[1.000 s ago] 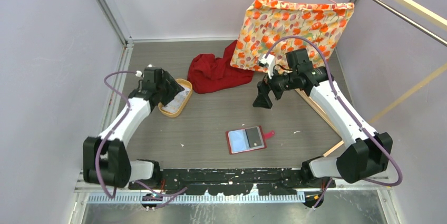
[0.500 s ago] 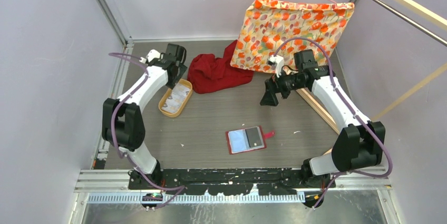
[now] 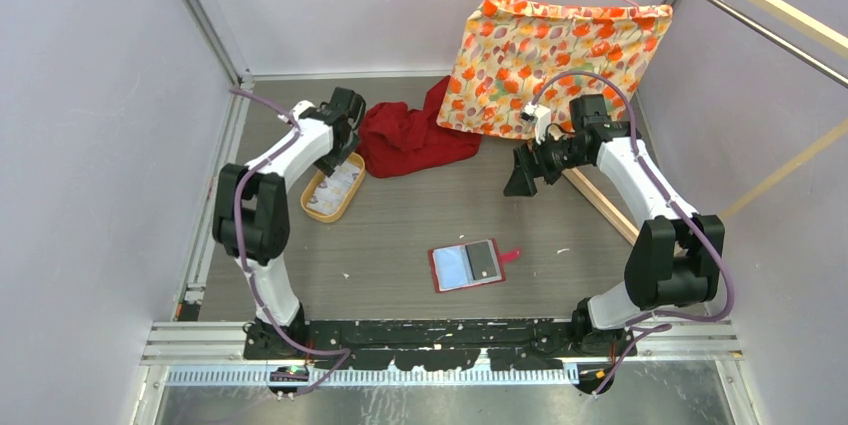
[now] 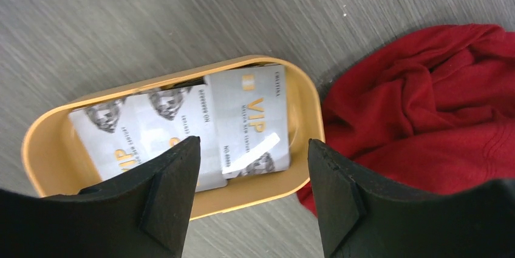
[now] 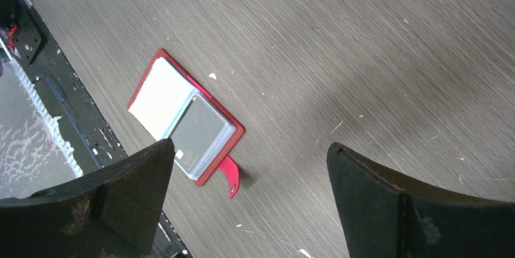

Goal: Put the credit cards into the card holder
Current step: Pick up the credit card from the storage box.

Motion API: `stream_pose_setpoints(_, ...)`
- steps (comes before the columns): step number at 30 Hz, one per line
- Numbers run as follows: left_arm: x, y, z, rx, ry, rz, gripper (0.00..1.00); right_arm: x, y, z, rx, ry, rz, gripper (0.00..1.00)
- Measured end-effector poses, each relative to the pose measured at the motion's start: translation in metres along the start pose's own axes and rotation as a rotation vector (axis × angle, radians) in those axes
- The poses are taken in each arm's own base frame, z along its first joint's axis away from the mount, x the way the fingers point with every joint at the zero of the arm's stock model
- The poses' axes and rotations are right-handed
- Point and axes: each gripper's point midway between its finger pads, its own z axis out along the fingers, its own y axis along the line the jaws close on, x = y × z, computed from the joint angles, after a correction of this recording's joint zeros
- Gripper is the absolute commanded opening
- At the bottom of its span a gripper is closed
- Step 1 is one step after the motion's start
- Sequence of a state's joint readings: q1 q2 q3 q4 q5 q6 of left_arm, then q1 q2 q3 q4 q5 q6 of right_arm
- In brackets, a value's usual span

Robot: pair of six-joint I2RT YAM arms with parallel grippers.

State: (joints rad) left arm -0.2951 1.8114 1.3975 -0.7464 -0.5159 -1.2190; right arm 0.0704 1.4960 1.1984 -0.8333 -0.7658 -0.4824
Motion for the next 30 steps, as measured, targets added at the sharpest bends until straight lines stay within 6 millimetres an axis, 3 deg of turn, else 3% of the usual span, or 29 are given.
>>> stream_pose_setpoints(5, 0.006, -0.014, 0.011, -0.026, 0.035, 0.02, 0.65, 0.004, -0.001, 0.003, -0.01, 0.016, 0.012, 1.0)
stream_pose_setpoints(15, 0.016, 0.005, 0.021, -0.072, 0.117, -0.004, 0.65, 0.005, -0.001, 0.003, -0.014, 0.019, 0.01, 1.0)
stream_pose_setpoints(30, 0.033, 0.011, 0.039, -0.095, 0.241, -0.042, 0.69, 0.005, 0.0, 0.004, -0.018, 0.018, 0.011, 1.0)
